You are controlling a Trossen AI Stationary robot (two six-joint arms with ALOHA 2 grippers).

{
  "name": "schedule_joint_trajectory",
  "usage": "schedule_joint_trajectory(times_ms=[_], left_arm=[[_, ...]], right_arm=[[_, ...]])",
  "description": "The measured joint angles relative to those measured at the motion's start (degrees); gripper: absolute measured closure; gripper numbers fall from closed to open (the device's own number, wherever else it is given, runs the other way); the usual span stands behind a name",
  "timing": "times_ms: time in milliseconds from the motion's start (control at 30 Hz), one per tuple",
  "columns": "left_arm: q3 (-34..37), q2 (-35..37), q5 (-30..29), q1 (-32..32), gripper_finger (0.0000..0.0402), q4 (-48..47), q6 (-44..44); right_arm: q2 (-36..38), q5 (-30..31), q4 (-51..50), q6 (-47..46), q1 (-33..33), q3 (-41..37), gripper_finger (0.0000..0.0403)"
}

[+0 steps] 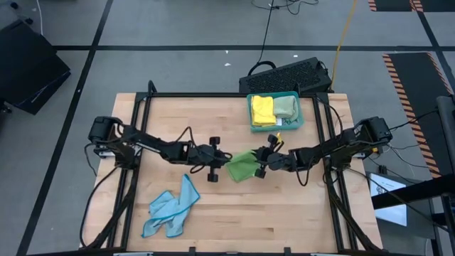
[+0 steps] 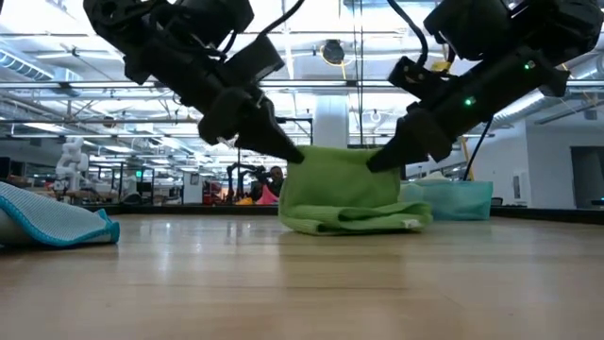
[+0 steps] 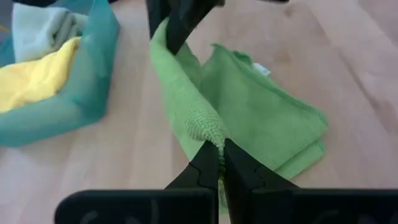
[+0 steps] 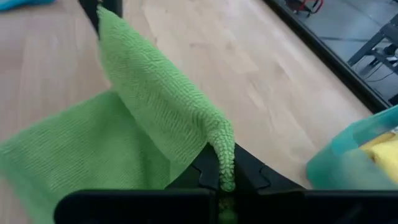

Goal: Fold microfiber towels
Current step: Fold the green microfiber cloth

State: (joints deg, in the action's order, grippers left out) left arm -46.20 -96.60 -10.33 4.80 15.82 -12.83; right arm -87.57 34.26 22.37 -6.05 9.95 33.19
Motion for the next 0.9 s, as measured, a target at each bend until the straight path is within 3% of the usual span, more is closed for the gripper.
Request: schedule_joint_trajectory(times_ms=[200, 400, 667, 900], left_arm=[[0.01, -2.22, -0.12, 1.86, 0.0379, 2.29, 4.32], [0.19, -5.22, 5.89, 2.46, 0.0379, 8.71, 9.84], [0.15, -8.13, 9.83, 2.91, 0.0339, 15.28, 16.06], [0.04, -8.63, 10.1, 2.97, 0.0286, 21.52, 19.16]], right_arm=[[0.01, -0.17, -2.0, 2.09, 1.09, 0.0, 0.0394], [0.02, -2.53, -2.0, 5.31, 1.1, 0.02, 0.0363], [0.02, -8.48, -4.06, 6.1, 1.03, -0.03, 0.0263], [0.67, -8.87, -6.18, 6.95, 1.03, -0.02, 0.0181]])
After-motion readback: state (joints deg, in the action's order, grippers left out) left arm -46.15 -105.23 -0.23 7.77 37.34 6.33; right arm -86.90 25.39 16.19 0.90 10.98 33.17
